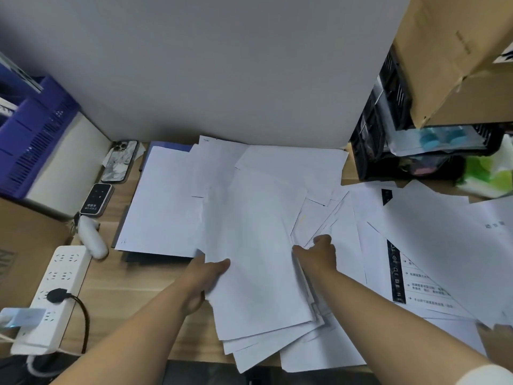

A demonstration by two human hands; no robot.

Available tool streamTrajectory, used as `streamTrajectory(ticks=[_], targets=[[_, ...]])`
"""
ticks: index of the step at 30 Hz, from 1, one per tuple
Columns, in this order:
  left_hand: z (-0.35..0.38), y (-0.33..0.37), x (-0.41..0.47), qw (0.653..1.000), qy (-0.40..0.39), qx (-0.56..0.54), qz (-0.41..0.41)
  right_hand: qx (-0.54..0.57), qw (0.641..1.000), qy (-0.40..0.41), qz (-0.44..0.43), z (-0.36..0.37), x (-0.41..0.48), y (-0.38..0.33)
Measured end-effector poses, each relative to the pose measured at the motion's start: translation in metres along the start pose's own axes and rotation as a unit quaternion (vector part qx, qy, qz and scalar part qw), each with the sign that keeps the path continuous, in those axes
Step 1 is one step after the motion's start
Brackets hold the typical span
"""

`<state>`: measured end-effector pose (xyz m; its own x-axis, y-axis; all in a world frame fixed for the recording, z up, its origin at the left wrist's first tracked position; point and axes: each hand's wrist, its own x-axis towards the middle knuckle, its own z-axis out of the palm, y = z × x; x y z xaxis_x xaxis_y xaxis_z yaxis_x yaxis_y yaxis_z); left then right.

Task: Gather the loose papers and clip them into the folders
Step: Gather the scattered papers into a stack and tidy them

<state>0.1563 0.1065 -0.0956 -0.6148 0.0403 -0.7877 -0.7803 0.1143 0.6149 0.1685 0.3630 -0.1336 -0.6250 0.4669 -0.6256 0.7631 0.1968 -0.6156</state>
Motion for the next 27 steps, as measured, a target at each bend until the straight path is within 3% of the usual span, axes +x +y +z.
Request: streamTrajectory(ticks=[6,10,13,15,18,22,27], targets=[[-0.015,0.014,-0.009,0.999,0.02,0.041,0.019,-0.057,0.996,-0.064,-0.024,-0.007,-0.007,-0.006],[-0.028,0.037,-0.023,0.998,-0.019,0.038,0.041,0.048,0.992,-0.113,-0.031,-0.008,-0.008,-0.028],[-0.033,0.059,-0.038,0.997,-0.056,0.024,0.054,0.177,0.961,-0.213,0.014,-0.015,-0.013,-0.051],[-0.036,0.069,-0.043,0.995,-0.07,0.024,0.066,0.255,0.938,-0.234,-0.016,-0.021,-0.016,-0.063],[-0.036,0.08,-0.045,0.993,-0.073,0.044,0.086,0.292,0.94,-0.154,-0.082,-0.033,-0.018,-0.084],[-0.03,0.085,-0.042,0.991,-0.064,0.057,0.1,0.163,0.974,-0.063,-0.142,-0.047,-0.018,-0.105],[-0.028,0.079,-0.031,0.991,-0.07,0.046,0.102,0.053,0.983,0.034,-0.172,-0.064,-0.015,-0.107]])
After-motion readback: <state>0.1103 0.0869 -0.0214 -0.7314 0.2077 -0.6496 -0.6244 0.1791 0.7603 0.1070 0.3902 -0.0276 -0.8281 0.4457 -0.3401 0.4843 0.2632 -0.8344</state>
